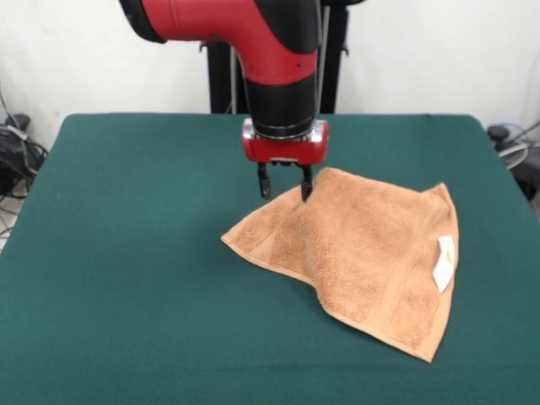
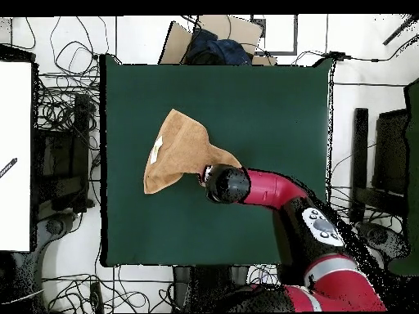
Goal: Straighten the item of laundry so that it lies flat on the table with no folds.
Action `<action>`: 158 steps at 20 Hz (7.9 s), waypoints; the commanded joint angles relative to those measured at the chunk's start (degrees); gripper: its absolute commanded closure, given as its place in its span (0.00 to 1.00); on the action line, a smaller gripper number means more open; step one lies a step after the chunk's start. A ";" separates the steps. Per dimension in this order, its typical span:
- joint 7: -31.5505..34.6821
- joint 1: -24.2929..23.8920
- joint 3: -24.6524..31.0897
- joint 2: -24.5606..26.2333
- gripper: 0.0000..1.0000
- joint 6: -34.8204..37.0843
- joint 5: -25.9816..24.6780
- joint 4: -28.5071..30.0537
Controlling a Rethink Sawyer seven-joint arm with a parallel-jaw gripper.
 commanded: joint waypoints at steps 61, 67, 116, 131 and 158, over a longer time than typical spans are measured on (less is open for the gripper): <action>5.05 5.22 -4.16 12.88 1.00 -5.63 -3.24 -6.76; 3.68 3.15 -3.12 9.21 1.00 -2.18 -2.57 -3.75; -15.39 -6.65 11.49 0.44 1.00 18.50 -7.87 -17.11; -14.45 -9.08 15.11 1.36 0.00 15.60 -11.45 -16.68; -5.11 -10.70 10.31 -5.66 0.00 13.67 -11.05 -2.80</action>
